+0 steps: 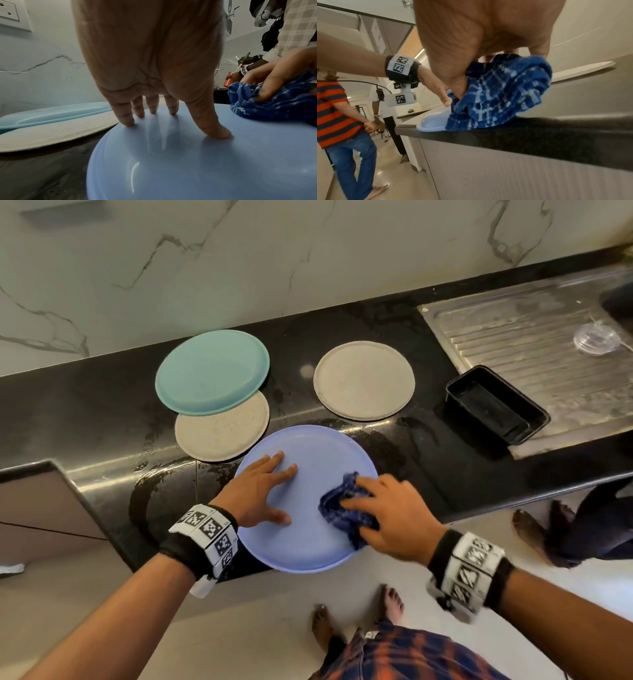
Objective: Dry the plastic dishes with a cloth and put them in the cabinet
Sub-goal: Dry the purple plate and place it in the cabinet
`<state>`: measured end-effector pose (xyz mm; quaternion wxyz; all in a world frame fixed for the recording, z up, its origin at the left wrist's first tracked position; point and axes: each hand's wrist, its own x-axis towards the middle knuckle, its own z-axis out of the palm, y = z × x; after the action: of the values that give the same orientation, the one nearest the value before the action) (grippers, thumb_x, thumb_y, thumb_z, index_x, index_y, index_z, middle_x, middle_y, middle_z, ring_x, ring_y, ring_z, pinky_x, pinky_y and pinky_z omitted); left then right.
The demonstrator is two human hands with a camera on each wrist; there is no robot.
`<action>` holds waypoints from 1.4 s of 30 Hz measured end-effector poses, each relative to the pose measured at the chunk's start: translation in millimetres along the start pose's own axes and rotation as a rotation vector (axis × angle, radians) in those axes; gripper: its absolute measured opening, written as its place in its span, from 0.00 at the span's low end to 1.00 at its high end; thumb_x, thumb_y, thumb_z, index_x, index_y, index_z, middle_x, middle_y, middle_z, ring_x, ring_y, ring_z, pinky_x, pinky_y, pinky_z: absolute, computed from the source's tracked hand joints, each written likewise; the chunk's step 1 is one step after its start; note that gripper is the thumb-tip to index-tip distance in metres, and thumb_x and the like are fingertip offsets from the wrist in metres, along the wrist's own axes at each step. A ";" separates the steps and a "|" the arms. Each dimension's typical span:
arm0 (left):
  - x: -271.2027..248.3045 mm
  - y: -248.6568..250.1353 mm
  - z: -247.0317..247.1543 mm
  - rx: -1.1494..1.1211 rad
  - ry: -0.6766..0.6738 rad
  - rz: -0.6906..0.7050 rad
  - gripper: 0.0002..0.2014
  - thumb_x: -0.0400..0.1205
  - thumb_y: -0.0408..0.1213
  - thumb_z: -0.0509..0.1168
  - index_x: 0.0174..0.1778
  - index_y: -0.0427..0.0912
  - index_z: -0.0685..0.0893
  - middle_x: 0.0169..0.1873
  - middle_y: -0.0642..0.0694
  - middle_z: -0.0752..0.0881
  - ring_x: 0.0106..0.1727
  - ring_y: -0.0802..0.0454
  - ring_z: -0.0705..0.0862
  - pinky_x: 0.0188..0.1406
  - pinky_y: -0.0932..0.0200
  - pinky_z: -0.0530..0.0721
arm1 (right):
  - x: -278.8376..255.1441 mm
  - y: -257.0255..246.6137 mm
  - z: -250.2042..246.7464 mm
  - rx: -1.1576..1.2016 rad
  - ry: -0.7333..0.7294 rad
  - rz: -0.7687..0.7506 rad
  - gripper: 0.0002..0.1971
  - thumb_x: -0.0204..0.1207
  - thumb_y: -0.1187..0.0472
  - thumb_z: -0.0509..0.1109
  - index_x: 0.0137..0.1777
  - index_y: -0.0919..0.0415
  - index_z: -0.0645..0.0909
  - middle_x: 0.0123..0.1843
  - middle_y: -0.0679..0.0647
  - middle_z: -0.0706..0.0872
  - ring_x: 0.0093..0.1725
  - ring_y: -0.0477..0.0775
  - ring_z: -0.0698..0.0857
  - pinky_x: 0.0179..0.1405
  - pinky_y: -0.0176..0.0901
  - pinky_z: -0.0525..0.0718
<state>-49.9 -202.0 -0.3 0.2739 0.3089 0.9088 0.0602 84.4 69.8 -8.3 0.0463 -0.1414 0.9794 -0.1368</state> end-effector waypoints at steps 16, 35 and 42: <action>0.9 3.9 -0.8 -0.031 0.016 -0.039 0.55 0.69 0.63 0.76 0.86 0.62 0.50 0.87 0.54 0.42 0.88 0.49 0.47 0.85 0.48 0.54 | 75.8 6.9 -18.9 -0.099 0.011 0.044 0.24 0.65 0.54 0.65 0.62 0.41 0.86 0.61 0.51 0.85 0.50 0.66 0.84 0.39 0.51 0.78; 0.1 11.3 -3.0 -0.055 0.005 -0.047 0.54 0.71 0.61 0.77 0.87 0.58 0.51 0.87 0.50 0.43 0.88 0.47 0.46 0.86 0.47 0.51 | 157.1 15.5 -29.6 0.123 -0.115 0.338 0.22 0.74 0.49 0.68 0.66 0.55 0.79 0.61 0.61 0.85 0.56 0.67 0.85 0.50 0.50 0.81; -0.3 14.1 -5.1 -0.078 0.005 -0.075 0.54 0.71 0.58 0.78 0.87 0.59 0.51 0.87 0.52 0.42 0.88 0.47 0.46 0.85 0.47 0.52 | 114.0 18.1 -26.8 0.101 -0.078 0.451 0.20 0.80 0.43 0.62 0.61 0.58 0.78 0.60 0.61 0.83 0.58 0.66 0.84 0.51 0.51 0.79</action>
<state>-45.0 -190.6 8.0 0.2855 0.2635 0.9174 0.0862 -32.8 60.4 6.3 0.1205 0.0781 0.9756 -0.1660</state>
